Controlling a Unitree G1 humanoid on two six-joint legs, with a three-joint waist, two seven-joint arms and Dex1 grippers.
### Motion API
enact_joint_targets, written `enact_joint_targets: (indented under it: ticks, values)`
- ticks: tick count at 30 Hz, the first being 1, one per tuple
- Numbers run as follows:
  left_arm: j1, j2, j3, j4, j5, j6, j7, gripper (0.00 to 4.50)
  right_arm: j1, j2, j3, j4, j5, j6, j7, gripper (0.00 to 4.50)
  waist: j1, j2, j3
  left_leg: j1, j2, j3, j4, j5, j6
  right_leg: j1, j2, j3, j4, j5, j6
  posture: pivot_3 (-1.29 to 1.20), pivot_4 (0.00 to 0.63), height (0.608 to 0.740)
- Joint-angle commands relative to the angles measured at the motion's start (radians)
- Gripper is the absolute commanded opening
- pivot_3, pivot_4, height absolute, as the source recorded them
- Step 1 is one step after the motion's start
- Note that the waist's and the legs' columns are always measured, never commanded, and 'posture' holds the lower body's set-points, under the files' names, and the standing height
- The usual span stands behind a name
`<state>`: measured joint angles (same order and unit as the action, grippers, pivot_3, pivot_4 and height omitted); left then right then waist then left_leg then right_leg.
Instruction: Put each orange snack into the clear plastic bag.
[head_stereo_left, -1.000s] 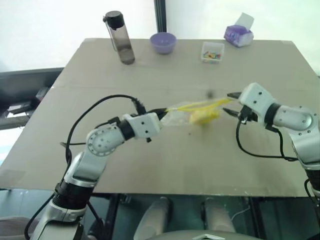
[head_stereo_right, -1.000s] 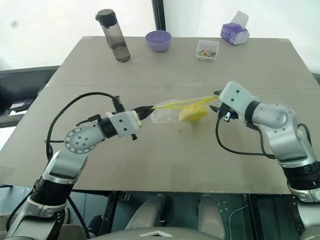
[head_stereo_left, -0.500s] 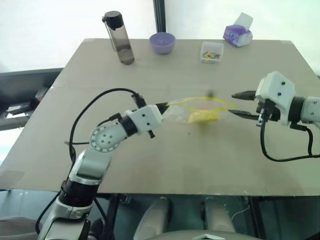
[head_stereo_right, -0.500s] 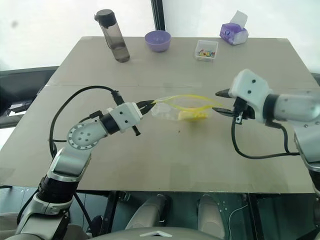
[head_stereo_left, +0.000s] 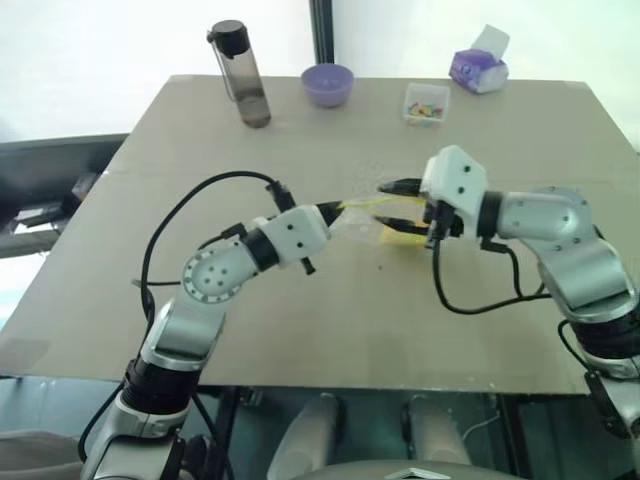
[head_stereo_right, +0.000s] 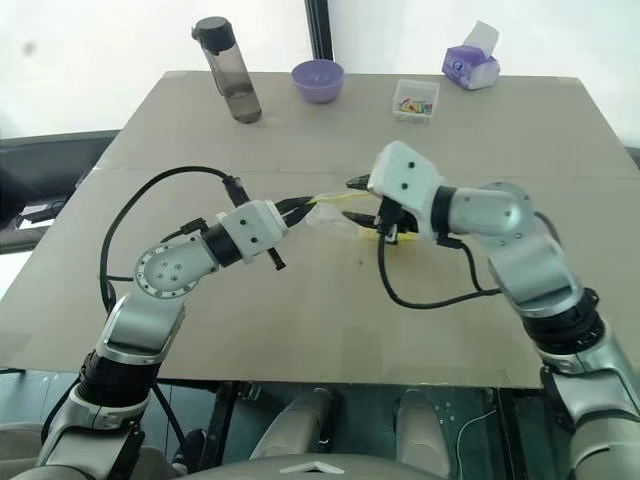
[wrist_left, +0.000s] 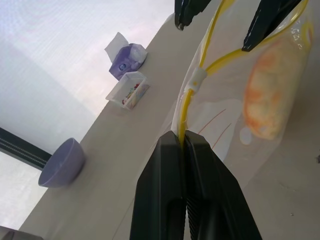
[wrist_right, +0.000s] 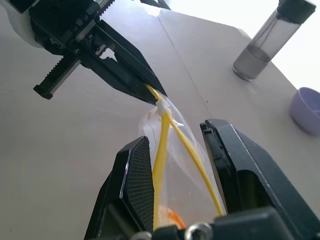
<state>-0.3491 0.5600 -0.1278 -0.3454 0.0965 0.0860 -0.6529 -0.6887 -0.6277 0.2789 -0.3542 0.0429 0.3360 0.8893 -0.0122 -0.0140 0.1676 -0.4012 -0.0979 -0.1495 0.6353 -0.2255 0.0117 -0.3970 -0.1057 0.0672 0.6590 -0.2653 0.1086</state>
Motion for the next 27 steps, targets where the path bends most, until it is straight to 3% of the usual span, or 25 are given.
enact_joint_targets:
  ticks: [1, 22, 24, 27]
  values:
    - [0.000, 0.006, 0.005, -0.060, 0.001, 0.002, 0.001, 0.07, -0.039, 0.017, 0.003, 0.012, -0.033, -0.059, -0.015, 1.89, 0.000, 0.000, 0.000, 0.000, 0.000, 0.000, 0.000, 0.000, 0.000, 0.000, 0.000, 0.000, 0.000, 0.000, 0.000, 0.00, 0.150, 0.739]
    - [0.013, -0.002, 0.013, -0.061, -0.010, 0.017, 0.007, 0.07, -0.041, 0.065, 0.043, 0.025, -0.080, -0.109, 0.025, 1.89, -0.002, 0.000, 0.000, 0.000, 0.000, 0.000, 0.000, 0.000, 0.000, 0.000, 0.000, 0.000, 0.001, 0.000, 0.000, 0.00, 0.150, 0.739]
    - [0.014, -0.002, 0.014, -0.061, -0.011, 0.018, 0.007, 0.07, -0.039, 0.067, 0.045, 0.024, -0.082, -0.110, 0.023, 1.00, -0.002, 0.000, 0.000, 0.000, 0.000, 0.000, 0.000, 0.000, 0.000, 0.000, 0.000, 0.000, 0.001, 0.000, 0.000, 0.00, 0.150, 0.739]
    - [0.016, -0.001, 0.015, -0.062, -0.013, 0.019, 0.006, 0.07, -0.034, 0.073, 0.053, 0.022, -0.089, -0.110, 0.018, 0.07, -0.002, 0.000, 0.000, 0.000, 0.000, 0.000, 0.000, 0.000, 0.000, 0.000, 0.000, 0.000, 0.001, 0.000, 0.000, 0.00, 0.150, 0.739]
